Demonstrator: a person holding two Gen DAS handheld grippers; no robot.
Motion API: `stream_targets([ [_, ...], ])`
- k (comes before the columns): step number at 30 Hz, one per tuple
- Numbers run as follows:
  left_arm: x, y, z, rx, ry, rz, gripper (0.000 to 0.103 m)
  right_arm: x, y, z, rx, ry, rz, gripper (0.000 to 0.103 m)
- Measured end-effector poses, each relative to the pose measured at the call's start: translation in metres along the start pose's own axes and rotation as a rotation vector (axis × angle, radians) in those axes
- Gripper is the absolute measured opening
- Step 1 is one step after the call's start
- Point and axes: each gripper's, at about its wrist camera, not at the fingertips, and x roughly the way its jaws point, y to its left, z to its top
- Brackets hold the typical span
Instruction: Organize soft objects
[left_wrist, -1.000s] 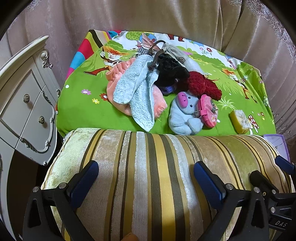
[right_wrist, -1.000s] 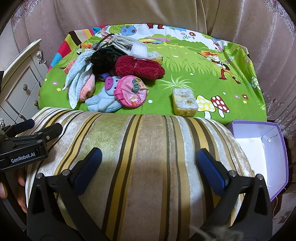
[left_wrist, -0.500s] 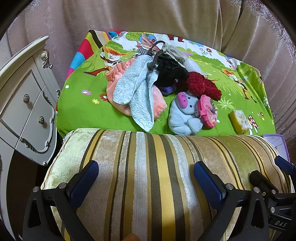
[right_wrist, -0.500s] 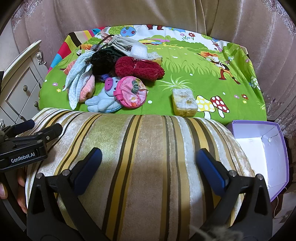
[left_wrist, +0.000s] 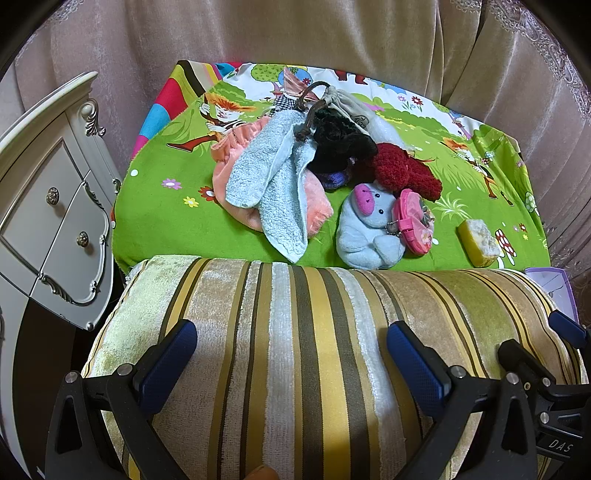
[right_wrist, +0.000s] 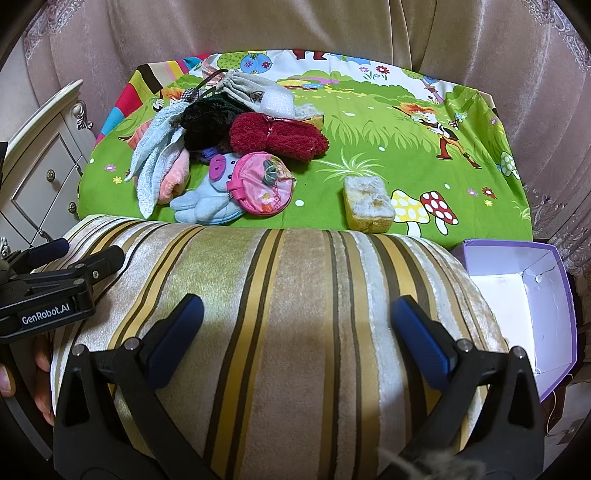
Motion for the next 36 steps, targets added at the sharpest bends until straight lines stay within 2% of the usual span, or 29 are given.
stream_targets([
  [25,0.0,0.0,0.0,0.0,-0.001,0.0,0.103,0.0,0.0,-0.002,-0.001,-0.004,-0.003,0.103],
  [30,-0.001,-0.001,0.001,0.002,0.001,0.001,0.103,-0.005,-0.002,-0.006,0.005,-0.033,-0.005,0.103],
  [33,-0.001,0.0,0.003,0.0,0.01,-0.003,0.103,-0.003,0.011,-0.006,-0.044,-0.041,-0.072,0.103],
  [36,-0.002,0.002,0.003,-0.005,0.017,-0.017,0.103,-0.003,0.016,-0.005,-0.07,-0.05,-0.103,0.103],
])
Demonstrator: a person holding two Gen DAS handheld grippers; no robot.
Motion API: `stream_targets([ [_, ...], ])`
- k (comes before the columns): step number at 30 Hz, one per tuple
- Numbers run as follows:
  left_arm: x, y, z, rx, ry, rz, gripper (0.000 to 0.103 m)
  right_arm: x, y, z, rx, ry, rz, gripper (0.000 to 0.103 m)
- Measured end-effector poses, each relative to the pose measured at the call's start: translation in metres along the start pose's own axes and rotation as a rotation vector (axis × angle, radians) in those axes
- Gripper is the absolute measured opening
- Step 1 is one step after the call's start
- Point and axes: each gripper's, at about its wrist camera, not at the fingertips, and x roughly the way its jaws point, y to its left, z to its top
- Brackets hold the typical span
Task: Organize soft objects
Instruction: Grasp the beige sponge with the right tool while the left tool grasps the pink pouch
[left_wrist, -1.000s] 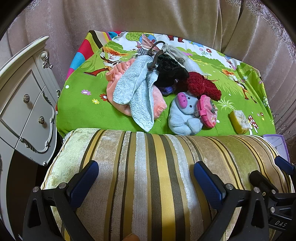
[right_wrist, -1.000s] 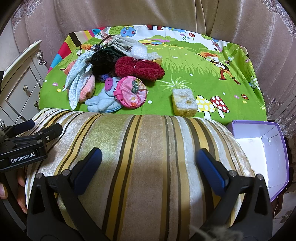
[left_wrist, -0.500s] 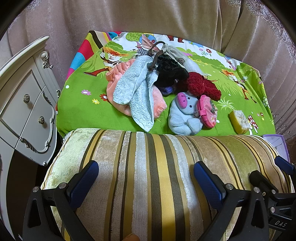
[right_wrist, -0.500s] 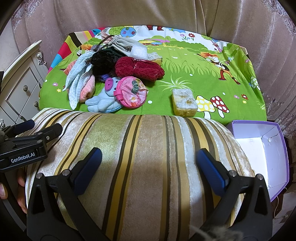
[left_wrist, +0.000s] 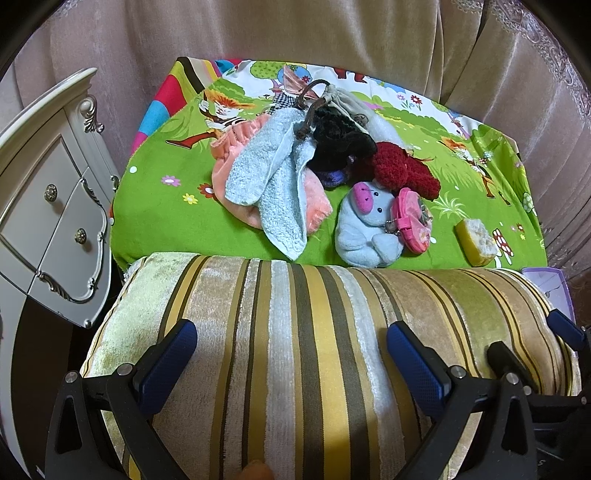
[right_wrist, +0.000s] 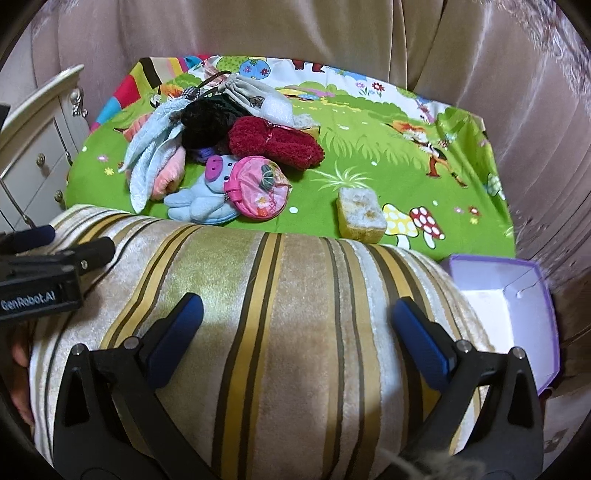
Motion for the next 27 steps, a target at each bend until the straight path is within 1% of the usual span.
stream_targets([
  [3,-0.001,-0.002,0.002,0.02,0.01,-0.006,0.102,-0.001,0.0,0.001,-0.001,0.005,0.003,0.103],
  [5,-0.003,-0.005,0.006,0.045,0.019,-0.027,0.097,0.001,-0.003,0.006,-0.005,0.027,0.028,0.103],
  [7,-0.005,-0.008,0.013,0.077,0.025,-0.043,0.092,0.009,-0.012,0.015,0.003,0.08,0.112,0.103],
  [9,-0.005,-0.013,0.018,0.099,0.033,-0.071,0.091,0.017,-0.022,0.023,0.022,0.121,0.188,0.103],
  [10,-0.003,-0.018,0.023,0.12,0.045,-0.095,0.089,0.019,-0.026,0.026,0.028,0.123,0.217,0.103],
  [12,-0.002,-0.029,0.03,0.158,0.054,-0.116,0.082,0.022,-0.035,0.034,0.056,0.134,0.261,0.103],
  [13,-0.002,-0.034,0.035,0.175,0.056,-0.134,0.081,0.022,-0.038,0.036,0.066,0.132,0.278,0.103],
  [14,-0.002,-0.041,0.04,0.19,0.063,-0.17,0.081,0.023,-0.042,0.04,0.068,0.126,0.297,0.103],
  [15,0.0,-0.047,0.047,0.198,0.074,-0.207,0.08,0.024,-0.045,0.044,0.058,0.121,0.278,0.103],
  [17,0.004,-0.059,0.059,0.216,0.082,-0.237,0.076,0.028,-0.05,0.056,-0.003,0.112,0.227,0.103],
  [19,0.014,-0.069,0.07,0.228,0.101,-0.269,0.067,0.035,-0.055,0.067,-0.077,0.114,0.193,0.103],
  [20,0.021,-0.073,0.075,0.224,0.116,-0.282,0.064,0.039,-0.056,0.072,-0.107,0.113,0.173,0.103],
  [21,0.03,-0.078,0.08,0.22,0.138,-0.3,0.058,0.043,-0.059,0.076,-0.127,0.108,0.157,0.103],
  [22,0.035,-0.081,0.082,0.217,0.153,-0.31,0.055,0.046,-0.063,0.078,-0.136,0.108,0.15,0.103],
  [24,0.05,-0.085,0.086,0.204,0.197,-0.336,0.052,0.059,-0.071,0.083,-0.134,0.122,0.143,0.103],
  [27,0.065,-0.095,0.091,0.214,0.236,-0.339,0.049,0.081,-0.081,0.089,-0.092,0.169,0.153,0.103],
])
